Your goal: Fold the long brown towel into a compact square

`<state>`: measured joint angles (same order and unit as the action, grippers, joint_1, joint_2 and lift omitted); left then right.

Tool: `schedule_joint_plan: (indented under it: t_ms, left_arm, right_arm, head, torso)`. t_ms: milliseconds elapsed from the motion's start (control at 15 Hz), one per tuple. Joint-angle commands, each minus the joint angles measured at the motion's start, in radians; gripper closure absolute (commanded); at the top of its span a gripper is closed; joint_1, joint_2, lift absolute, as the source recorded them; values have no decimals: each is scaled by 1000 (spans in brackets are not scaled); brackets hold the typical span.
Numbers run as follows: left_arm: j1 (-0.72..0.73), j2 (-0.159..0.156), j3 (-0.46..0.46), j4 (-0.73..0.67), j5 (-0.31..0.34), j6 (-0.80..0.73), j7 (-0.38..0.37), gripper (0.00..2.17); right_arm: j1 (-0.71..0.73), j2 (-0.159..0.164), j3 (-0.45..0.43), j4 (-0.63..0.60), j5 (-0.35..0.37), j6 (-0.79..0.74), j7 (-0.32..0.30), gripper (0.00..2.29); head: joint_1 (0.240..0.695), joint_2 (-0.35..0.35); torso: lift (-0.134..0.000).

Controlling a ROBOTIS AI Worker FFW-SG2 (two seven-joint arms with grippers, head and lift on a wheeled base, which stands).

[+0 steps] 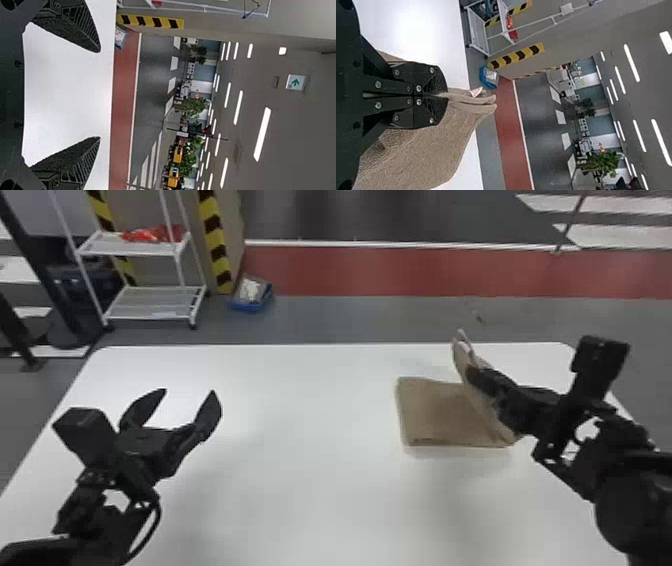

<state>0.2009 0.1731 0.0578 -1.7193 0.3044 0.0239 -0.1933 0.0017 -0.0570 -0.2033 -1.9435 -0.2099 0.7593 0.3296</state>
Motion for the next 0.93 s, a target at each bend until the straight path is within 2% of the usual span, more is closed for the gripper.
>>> schedule_joint_plan:
  t_ms: [0,67,267,333,400,467,533,733,800,867]
  left_arm:
    - [0,0,0,4,1,0,-1,100]
    - [0,0,0,7,2,-3,-3,100]
    - [-2,0,4,20,4,-18,-5,100]
    - [-2,0,4,21,5,-18,-5,100]
    - [-2,0,4,21,5,-21,-5,100]
    - [-2,0,4,21,5,-21,-5,100]
    - [-2,0,4,21,5,-21,-5,100]
    - [0,0,7,21,7,-21,-5,100]
    - [0,0,5,21,7,-21,-6,100]
    - [0,0,5,21,7,-21,-6,100]
  right_arm:
    - [-11,2,55,1,46,44,-7,1504]
    - [-12,2,74,5,70,47,-32,1504]
    - [-25,2,113,21,86,75,-34,1484]
    - [-28,2,130,29,95,75,-34,1322]
    - [-34,2,153,54,95,75,-37,839]
    - [-37,2,162,72,95,68,-37,124]
    - [-35,2,171,75,90,65,-35,-2]
    - [-19,2,154,81,17,-39,-14,39]
    - [-15,2,137,81,14,-76,-17,83]
    - [-26,2,124,81,27,-67,-20,265]
  head:
    - [695,6]
    - [695,16]
    - [695,38]
    - [695,43]
    - [695,49]
    - [695,56]
    - [695,71]
    - [695,90]
    - [695,95]
    - [695,95]
  torso:
    - [-125]
    - [-125]
    - [-125]
    - [-125]
    - [-125]
    - [-125]
    - [-125]
    - [-125]
    - [-125]
    - [-125]
